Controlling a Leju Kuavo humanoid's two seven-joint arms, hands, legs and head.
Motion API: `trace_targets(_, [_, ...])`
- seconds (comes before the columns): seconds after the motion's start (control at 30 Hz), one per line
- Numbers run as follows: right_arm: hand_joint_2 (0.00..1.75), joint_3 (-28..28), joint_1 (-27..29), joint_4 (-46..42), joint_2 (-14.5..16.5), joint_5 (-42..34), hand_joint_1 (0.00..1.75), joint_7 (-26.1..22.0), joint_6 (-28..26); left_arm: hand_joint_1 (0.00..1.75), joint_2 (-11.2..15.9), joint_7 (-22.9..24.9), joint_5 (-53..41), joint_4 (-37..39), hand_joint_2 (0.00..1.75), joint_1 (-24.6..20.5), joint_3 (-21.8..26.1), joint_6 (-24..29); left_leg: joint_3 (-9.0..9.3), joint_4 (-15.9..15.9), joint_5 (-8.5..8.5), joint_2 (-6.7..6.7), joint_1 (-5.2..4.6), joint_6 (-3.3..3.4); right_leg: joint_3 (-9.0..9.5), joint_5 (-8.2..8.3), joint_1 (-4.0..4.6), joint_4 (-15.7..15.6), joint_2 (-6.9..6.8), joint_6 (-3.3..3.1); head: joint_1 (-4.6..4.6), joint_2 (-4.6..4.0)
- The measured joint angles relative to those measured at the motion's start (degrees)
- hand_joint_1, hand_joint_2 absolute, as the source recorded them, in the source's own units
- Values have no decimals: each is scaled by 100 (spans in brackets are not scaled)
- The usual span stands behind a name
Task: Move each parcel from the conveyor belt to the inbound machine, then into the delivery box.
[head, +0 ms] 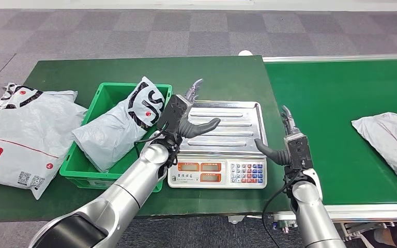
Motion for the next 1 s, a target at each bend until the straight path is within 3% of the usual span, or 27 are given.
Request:
trace_targets(0.33, [175,0,-289,327,-40,-56,0,-113,37,0,13,-2,37,66,175,-2,0,0,0,0,0,-1,0,0,0,0,0,0,0,0,0,0])
trace_targets(1.0, [175,0,-322,461,-41,-62,0,-113,37,0,15,-2,39,83,175,-3,0,1,0,0,0,-1,0,0,0,0,0,0,0,0,0,0])
